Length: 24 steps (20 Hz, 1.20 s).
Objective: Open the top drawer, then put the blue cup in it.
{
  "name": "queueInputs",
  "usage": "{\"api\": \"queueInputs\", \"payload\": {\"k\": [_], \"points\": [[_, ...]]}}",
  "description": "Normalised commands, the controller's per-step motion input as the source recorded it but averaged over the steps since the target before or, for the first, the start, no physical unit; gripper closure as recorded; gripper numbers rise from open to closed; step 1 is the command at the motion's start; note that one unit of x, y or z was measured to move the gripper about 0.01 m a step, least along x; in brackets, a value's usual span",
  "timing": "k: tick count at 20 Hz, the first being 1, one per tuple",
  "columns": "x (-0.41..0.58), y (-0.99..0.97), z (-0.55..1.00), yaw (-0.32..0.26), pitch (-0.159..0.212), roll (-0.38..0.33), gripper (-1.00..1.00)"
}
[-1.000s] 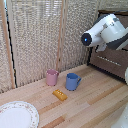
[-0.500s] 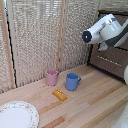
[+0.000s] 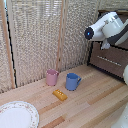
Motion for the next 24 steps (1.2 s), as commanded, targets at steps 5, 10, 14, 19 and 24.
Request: {"api": "queueInputs", "payload": {"k": [5, 10, 14, 19, 24], "points": [[-0.205, -0.36, 0.05, -0.001, 0.014, 0.224, 1.00], [-0.163, -0.29, 0.07, -0.001, 0.020, 0.172, 1.00], [-0.033, -0.01, 0.02, 0.016, -0.001, 0.010, 1.00], [0.016, 0.61, 0.02, -0.025, -0.045, -0.033, 1.00], [-0.006, 0.71, 0.05, -0.167, -0.066, 0.034, 1.00]]}}
